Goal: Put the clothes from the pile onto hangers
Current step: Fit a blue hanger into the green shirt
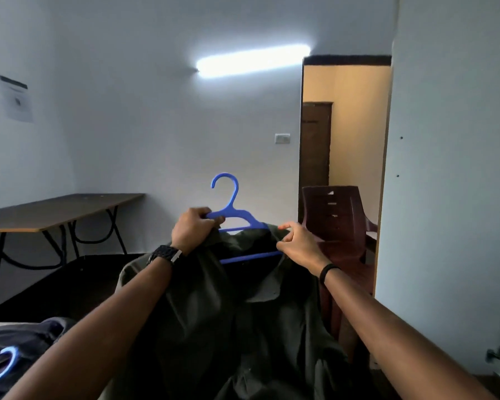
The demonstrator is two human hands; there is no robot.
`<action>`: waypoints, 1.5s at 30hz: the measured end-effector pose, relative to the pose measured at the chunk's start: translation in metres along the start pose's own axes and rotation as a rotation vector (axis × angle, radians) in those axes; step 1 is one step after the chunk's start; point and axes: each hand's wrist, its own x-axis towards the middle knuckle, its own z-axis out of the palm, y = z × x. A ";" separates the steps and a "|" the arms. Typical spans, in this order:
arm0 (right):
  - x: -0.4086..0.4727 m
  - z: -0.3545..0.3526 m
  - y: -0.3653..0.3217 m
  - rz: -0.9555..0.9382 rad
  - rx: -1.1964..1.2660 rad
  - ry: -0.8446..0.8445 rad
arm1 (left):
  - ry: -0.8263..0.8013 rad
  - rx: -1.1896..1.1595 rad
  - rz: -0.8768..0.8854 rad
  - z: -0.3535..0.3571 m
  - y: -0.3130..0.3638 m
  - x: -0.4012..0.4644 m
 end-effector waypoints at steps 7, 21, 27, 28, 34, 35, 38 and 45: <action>0.014 -0.088 -0.082 -0.097 0.030 -0.015 | 0.194 -0.042 0.368 -0.045 0.096 0.014; 0.030 -0.249 -0.180 -0.229 -0.269 -0.017 | 0.343 -0.123 0.668 -0.154 0.229 0.043; 0.031 -0.252 -0.207 -0.509 -0.073 0.366 | 0.080 -0.335 0.462 -0.190 0.245 0.052; 0.031 -0.250 -0.210 -0.524 -0.043 0.376 | 0.054 -0.346 0.413 -0.194 0.244 0.052; 0.022 -0.254 -0.230 -0.294 -0.069 0.107 | 0.099 -0.490 0.402 -0.193 0.234 0.045; 0.023 -0.254 -0.235 -0.276 -0.162 0.100 | 0.099 -0.502 0.417 -0.190 0.231 0.045; 0.028 -0.246 -0.255 -0.357 -0.438 0.134 | 0.121 -0.530 0.464 -0.178 0.228 0.046; 0.042 -0.220 -0.275 -0.542 -0.487 0.225 | 0.146 -0.597 0.463 -0.173 0.210 0.053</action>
